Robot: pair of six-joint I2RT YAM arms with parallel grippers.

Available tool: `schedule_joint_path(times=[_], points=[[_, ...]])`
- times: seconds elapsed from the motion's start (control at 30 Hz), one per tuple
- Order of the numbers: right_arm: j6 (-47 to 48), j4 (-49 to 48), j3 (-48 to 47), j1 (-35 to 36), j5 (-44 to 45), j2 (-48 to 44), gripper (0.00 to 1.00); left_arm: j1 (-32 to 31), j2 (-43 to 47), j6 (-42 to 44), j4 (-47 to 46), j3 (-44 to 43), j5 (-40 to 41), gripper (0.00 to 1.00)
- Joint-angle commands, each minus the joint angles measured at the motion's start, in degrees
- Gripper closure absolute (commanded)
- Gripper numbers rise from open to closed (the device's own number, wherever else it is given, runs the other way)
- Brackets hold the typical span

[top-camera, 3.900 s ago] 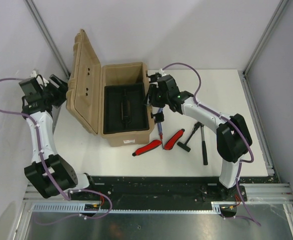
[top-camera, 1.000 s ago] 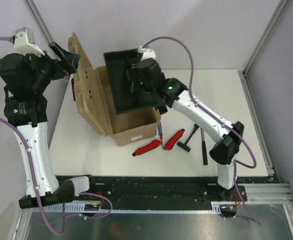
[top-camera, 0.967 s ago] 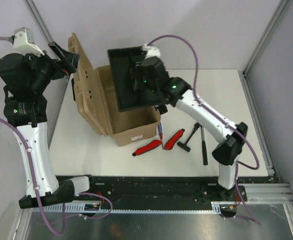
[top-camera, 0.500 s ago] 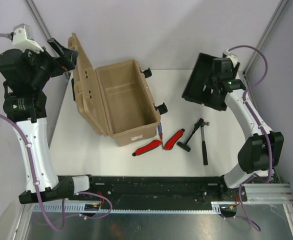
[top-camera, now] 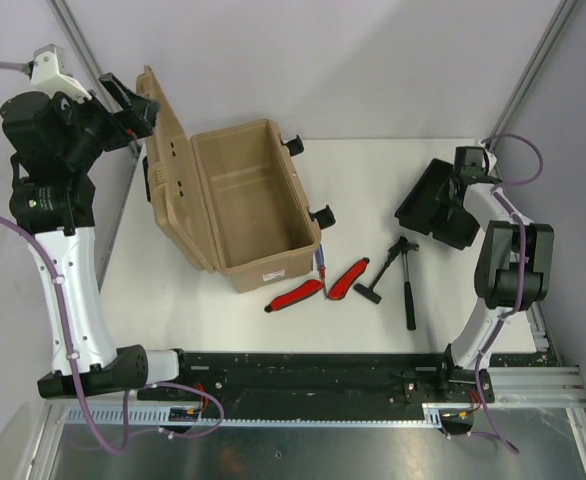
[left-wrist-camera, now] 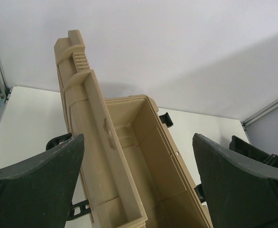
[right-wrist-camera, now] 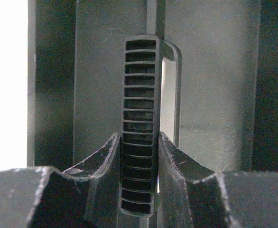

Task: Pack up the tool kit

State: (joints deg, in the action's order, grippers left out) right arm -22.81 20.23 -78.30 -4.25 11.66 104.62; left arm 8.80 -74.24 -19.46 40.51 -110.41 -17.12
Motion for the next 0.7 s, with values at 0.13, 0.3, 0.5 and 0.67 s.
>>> schedule_joint_path(times=[0.13, 0.3, 0.5, 0.67], points=[[0.0, -12.7, -0.8, -1.5, -2.5, 7.3, 0.99, -0.3, -0.4, 0.8, -0.2, -2.7, -0.4, 0.01], [-1.0, -11.5, -0.8, -1.4, -1.4, 8.5, 0.61, -0.3, -0.8, 0.7, -0.2, -3.3, -0.8, 0.01], [0.2, -8.9, -1.5, 0.5, 2.5, 1.3, 0.29, -0.3, -1.1, 0.2, -0.1, -3.9, -1.6, 0.01], [0.6, -1.6, -2.7, 5.3, 5.3, -6.1, 0.23, -0.3, -1.0, -0.7, 0.7, -4.1, -1.1, 0.00]])
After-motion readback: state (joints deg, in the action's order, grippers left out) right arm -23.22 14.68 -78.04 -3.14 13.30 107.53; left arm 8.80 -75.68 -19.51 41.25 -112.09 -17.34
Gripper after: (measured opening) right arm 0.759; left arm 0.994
